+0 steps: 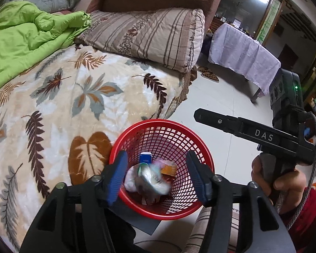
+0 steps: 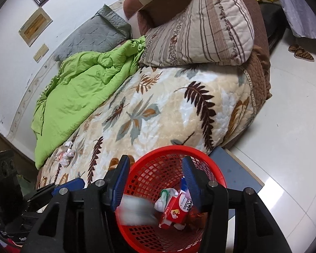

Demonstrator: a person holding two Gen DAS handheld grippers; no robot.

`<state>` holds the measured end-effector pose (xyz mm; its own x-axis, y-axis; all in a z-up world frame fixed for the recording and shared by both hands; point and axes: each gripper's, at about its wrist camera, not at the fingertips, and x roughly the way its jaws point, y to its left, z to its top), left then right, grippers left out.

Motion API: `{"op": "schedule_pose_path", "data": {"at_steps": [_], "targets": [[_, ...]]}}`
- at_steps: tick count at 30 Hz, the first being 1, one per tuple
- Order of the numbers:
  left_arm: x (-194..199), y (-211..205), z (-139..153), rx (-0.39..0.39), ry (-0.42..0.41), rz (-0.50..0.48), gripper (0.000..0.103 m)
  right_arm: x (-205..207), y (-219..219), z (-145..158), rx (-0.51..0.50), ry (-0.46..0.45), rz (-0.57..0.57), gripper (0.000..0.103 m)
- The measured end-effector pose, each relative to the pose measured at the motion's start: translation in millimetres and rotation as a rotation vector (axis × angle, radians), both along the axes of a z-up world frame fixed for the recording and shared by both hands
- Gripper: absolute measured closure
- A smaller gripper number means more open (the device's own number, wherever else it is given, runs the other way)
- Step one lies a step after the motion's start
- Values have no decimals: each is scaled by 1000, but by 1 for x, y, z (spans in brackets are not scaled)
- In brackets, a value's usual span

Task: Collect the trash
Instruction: 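Open both tools over the red wastebasket to drop packet and ball, then move both open tools back over the remaining trash on the bed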

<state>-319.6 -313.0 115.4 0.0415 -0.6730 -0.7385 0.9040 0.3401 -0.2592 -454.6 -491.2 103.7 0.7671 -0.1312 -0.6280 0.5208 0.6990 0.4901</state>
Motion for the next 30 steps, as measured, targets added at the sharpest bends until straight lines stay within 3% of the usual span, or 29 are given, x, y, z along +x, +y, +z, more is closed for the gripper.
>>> {"op": "schedule_pose_path", "data": {"at_steps": [12,30], "targets": [[52,62,15,-39,-17,198,45,49,39,10,-21,-3,134,47],[163,212,6,-47,-52,636,43,185,151,9,-32,36,471,47]]}}
